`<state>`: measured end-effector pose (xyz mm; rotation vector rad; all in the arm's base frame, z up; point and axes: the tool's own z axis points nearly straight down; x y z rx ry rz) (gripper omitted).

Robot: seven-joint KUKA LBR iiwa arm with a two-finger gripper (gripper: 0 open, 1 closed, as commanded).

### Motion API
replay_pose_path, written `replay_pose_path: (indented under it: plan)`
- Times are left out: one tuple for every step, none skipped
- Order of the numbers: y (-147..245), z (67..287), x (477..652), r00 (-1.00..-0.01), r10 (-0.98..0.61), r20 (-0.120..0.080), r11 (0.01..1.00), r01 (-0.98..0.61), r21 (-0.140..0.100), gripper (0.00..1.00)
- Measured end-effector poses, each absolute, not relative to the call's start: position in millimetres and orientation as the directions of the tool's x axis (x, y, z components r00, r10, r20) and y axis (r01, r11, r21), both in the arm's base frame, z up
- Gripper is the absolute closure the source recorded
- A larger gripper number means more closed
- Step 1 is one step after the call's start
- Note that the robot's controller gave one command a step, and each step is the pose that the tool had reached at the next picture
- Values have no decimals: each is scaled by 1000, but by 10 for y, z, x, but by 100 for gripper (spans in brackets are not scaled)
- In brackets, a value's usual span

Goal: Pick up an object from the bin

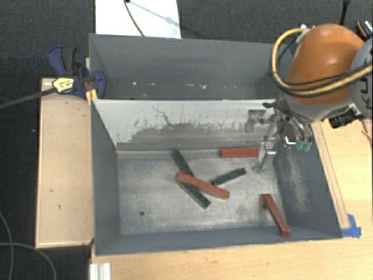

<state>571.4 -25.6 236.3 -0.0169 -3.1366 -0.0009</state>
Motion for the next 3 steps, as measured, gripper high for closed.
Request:
replay_pose_path:
  plan:
    - [-873, 1679, 5218, -953, -303, 3, 953, -303, 0, 0]
    - [-703, 1848, 5603, -906, -422, -7, 906, -422, -3, 0]
    - [-553, 680, 5483, -973, -230, 1, 973, -230, 2, 0]
